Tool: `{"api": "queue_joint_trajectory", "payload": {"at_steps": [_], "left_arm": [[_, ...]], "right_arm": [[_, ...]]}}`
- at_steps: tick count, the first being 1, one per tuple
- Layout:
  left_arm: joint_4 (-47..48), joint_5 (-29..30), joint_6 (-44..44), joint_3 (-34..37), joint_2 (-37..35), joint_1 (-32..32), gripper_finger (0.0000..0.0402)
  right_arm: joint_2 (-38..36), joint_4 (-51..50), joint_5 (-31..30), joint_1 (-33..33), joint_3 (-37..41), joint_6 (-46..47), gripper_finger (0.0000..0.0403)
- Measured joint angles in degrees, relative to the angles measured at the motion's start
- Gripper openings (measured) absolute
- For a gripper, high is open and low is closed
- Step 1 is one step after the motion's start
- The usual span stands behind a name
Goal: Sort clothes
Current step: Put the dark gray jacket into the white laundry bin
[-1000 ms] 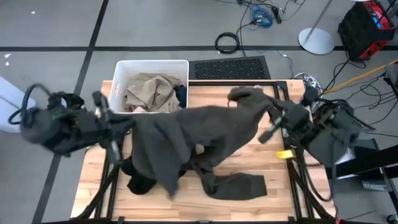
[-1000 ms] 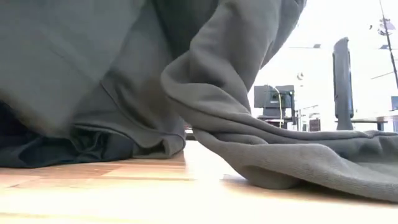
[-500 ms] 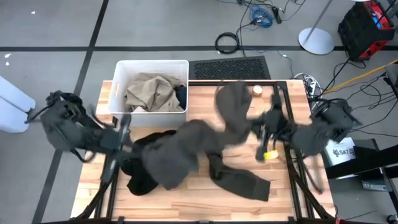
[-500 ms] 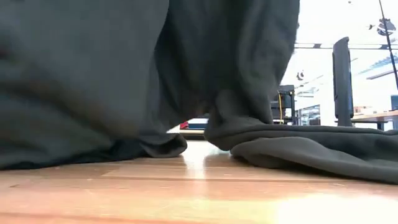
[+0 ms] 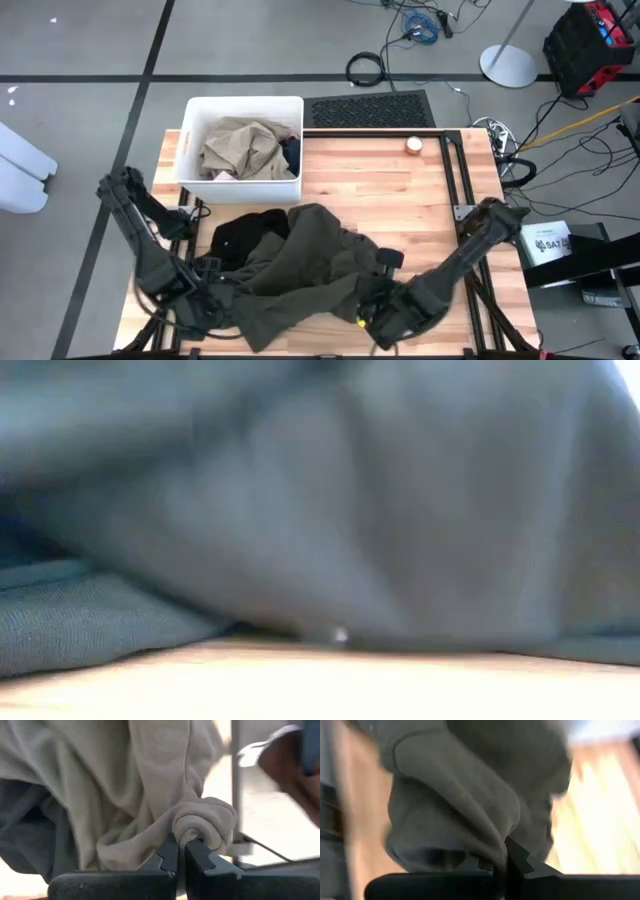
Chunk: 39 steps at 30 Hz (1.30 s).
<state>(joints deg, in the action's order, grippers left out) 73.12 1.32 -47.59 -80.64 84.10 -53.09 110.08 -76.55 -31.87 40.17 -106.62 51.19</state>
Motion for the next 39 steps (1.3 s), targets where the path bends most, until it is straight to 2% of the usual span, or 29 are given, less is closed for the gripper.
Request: {"api": "queue_joint_trajectory", "payload": {"at_steps": [2,6,8,12,15,18,22,26,28,30,36,39], "left_arm": [[-1.8,1.0,-0.6,2.8,1.3,0.1,0.0009],[-4.3,6.5,-6.2,6.4,5.9,0.2,0.0014],[-5.5,6.1,-7.0,6.2,8.5,0.4,0.0027],[-5.3,-4.7,-6.1,4.1,13.2,0.5,0.0067],[-5.6,-12.0,-6.7,2.2,13.9,1.3,0.0097],[-7.3,-15.9,-10.4,0.0,14.0,2.7,0.0119],[-14.3,-21.2,-12.0,-4.9,13.4,4.7,0.013],[-15.9,-21.8,-12.2,-11.9,13.4,6.9,0.0131],[-16.2,-18.6,-12.5,-15.0,13.3,7.7,0.0131],[-17.6,-11.5,-10.4,-17.3,13.3,8.2,0.0131],[-37.8,18.2,11.5,-16.2,13.8,7.6,0.0131],[-44.1,25.8,20.1,-15.7,15.5,7.5,0.0132]], "right_arm": [[1.8,0.1,2.7,-1.0,2.9,1.3,0.0],[4.7,0.6,3.7,-2.7,7.7,2.1,0.0],[5.0,0.8,3.7,-3.4,9.0,2.2,0.0],[5.0,2.0,3.4,-4.3,9.6,2.2,0.0],[4.9,4.0,3.4,-4.7,9.6,-0.1,0.0],[4.9,5.6,3.5,-4.6,9.6,-0.8,0.0],[4.9,6.6,3.4,-3.6,9.6,-0.8,0.0],[4.9,6.6,3.4,-2.5,9.6,-0.7,0.0],[4.9,6.6,3.4,-2.1,9.6,-0.3,0.0],[4.9,6.5,3.4,-2.0,9.6,0.0,0.0],[4.9,6.5,3.4,-2.0,9.6,-0.2,0.0],[4.9,6.5,3.6,-2.0,9.6,-0.2,0.0]]}}
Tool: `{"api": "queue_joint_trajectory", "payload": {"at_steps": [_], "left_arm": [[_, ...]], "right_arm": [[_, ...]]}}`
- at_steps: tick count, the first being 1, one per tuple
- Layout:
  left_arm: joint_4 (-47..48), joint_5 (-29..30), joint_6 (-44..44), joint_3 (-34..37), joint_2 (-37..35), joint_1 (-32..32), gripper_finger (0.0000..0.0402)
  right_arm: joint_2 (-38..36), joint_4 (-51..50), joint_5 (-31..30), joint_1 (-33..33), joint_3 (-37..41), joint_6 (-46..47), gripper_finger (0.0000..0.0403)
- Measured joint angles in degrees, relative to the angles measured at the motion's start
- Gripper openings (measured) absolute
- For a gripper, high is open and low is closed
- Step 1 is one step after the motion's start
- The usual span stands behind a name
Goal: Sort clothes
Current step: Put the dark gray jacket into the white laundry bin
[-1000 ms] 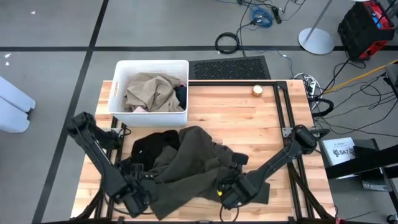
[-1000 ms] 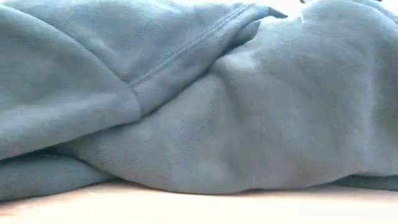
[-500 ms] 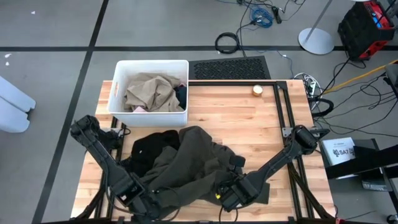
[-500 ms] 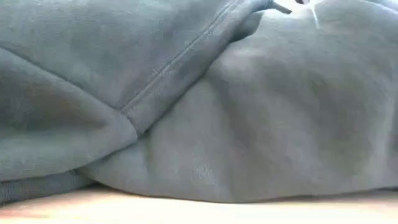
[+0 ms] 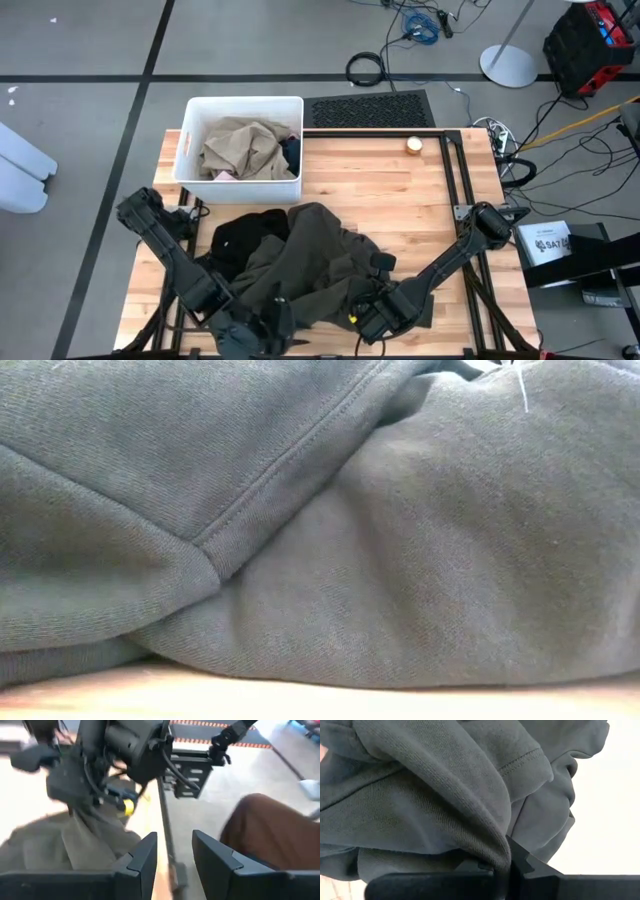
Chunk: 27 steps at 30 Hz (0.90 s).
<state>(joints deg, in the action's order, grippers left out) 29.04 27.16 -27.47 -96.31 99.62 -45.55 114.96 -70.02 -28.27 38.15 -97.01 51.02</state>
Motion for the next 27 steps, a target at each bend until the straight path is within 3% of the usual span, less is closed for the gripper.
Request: {"api": "queue_joint_trajectory", "payload": {"at_steps": [4,9,15,20,27], "left_arm": [[-3.5,2.3,5.5,0.0,3.7,1.1,0.0132],[-2.3,6.0,5.8,0.1,9.6,3.0,0.0132],[-2.4,4.1,4.6,0.1,13.5,5.3,0.0136],[0.0,1.7,-0.5,0.1,14.8,7.1,0.0171],[7.7,-0.1,2.6,0.1,15.4,8.4,0.0227]], "right_arm": [[0.0,0.0,0.1,0.0,0.0,0.0,0.0],[-0.1,0.0,0.1,0.0,0.0,0.0,0.0],[-0.1,0.0,0.4,0.2,0.0,0.2,0.0],[-0.1,-0.1,1.4,0.2,0.0,-0.2,0.0],[-0.1,0.0,2.0,0.5,0.0,-2.4,0.0]]}}
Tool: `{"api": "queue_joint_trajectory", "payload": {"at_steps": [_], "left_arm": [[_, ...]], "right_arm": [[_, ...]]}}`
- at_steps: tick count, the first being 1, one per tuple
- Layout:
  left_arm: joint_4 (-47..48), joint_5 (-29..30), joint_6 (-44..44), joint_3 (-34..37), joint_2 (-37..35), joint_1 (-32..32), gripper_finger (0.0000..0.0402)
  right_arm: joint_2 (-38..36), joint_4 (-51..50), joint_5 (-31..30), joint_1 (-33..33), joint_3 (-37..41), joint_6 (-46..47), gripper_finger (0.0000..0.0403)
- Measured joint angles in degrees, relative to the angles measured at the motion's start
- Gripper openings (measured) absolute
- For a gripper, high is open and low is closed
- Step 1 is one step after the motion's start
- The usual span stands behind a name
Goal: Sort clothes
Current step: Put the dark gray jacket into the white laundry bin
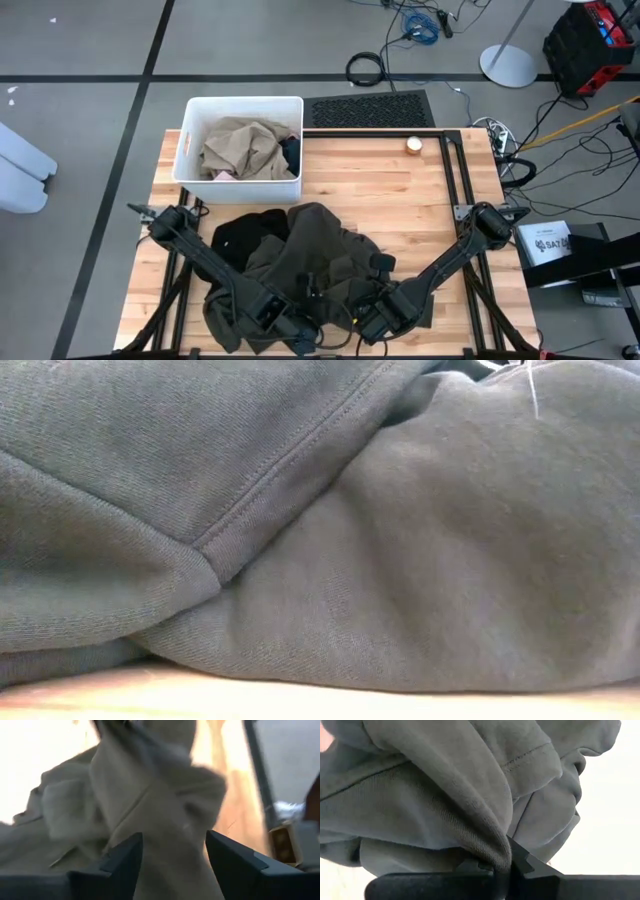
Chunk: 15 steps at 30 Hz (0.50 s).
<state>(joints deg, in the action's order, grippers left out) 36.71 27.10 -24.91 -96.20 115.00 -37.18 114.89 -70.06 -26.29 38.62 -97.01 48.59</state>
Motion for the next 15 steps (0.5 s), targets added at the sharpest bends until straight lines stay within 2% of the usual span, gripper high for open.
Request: {"api": "queue_joint_trajectory", "payload": {"at_steps": [7,15], "left_arm": [[4.4,0.5,-0.2,0.0,0.5,1.4,0.0242],[1.6,-9.3,0.2,0.0,4.1,2.1,0.0242]], "right_arm": [[0.0,0.0,1.3,0.9,0.0,-1.8,0.0],[0.0,0.9,2.3,1.0,0.0,-4.7,0.0]]}}
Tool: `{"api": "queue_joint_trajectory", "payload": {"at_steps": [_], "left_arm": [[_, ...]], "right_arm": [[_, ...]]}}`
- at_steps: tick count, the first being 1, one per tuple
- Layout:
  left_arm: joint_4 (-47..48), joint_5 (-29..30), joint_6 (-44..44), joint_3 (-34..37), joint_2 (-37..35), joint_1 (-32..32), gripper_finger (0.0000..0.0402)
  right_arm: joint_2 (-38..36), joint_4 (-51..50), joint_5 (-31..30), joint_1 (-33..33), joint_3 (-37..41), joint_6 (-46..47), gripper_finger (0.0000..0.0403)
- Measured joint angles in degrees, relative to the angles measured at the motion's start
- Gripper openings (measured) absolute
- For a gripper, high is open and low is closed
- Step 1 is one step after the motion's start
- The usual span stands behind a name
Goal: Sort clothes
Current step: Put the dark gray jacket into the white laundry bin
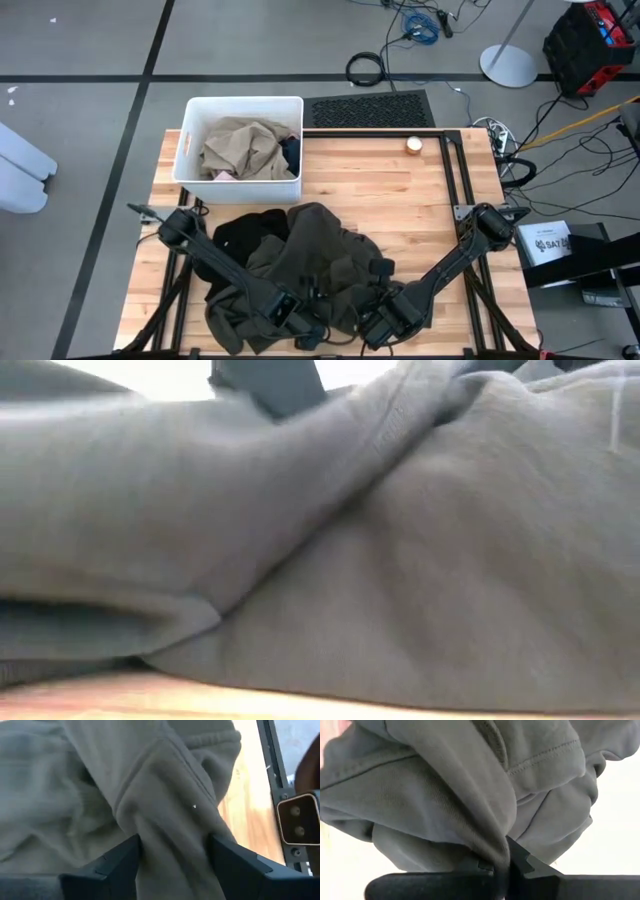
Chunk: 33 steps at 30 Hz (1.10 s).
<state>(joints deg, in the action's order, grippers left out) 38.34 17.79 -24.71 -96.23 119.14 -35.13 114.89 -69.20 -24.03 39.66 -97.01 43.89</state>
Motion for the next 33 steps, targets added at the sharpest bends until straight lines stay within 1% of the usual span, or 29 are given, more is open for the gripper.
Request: {"api": "queue_joint_trajectory", "payload": {"at_steps": [6,8,9,11,13,15,16,18,22,25,28,31,32,33], "left_arm": [[-1.3,-4.2,0.0,0.0,1.7,0.8,0.024],[-1.3,-4.9,0.1,0.0,1.7,1.2,0.0227],[-1.2,-5.0,0.1,0.0,1.5,1.3,0.0213],[-1.1,-5.1,-0.1,-0.1,1.2,1.5,0.017],[-0.1,-5.0,-0.3,-1.2,1.1,1.6,0.011],[1.7,-4.9,-0.4,-2.5,1.1,1.7,0.0042],[1.8,-4.9,-0.3,-3.0,1.1,1.6,0.0025],[2.8,-5.6,-0.2,-4.5,1.1,1.6,0.0019],[11.2,-8.3,0.1,-11.7,1.1,1.4,0.0015],[22.2,-8.4,1.2,-19.5,1.1,0.8,0.0015],[33.2,-8.1,1.1,-28.0,1.1,0.5,0.0015],[44.6,-6.4,-0.6,-37.4,1.1,0.6,0.0015],[47.0,-5.6,-1.5,-39.1,0.8,0.6,0.0015],[47.7,-5.0,-1.9,-38.1,-1.3,0.7,0.0015]], "right_arm": [[0.0,0.7,0.0,0.0,0.0,-0.3,0.0],[0.0,0.7,0.0,0.0,0.0,-0.3,0.0],[0.0,0.7,0.0,0.0,0.0,-0.3,0.0],[0.0,0.8,-0.1,0.0,0.0,-0.3,0.0],[0.0,0.8,-0.1,0.0,0.0,-0.3,0.0],[0.0,0.8,-1.1,0.0,0.0,-0.3,0.0],[0.0,0.7,-2.1,0.0,0.0,-0.4,0.0001],[0.0,0.7,-4.2,0.1,0.0,-0.8,0.0005],[0.0,0.6,-6.7,0.6,0.0,-2.6,0.0025],[0.0,0.2,-8.5,0.9,-0.7,-5.3,0.0053],[0.0,-0.5,-10.9,0.9,-3.0,-6.9,0.009],[0.0,-3.6,-10.5,1.1,-7.1,-6.6,0.0129],[0.0,-4.7,-10.5,1.4,-8.7,-5.7,0.014],[0.0,-6.2,-10.5,1.8,-10.2,-5.0,0.015]]}}
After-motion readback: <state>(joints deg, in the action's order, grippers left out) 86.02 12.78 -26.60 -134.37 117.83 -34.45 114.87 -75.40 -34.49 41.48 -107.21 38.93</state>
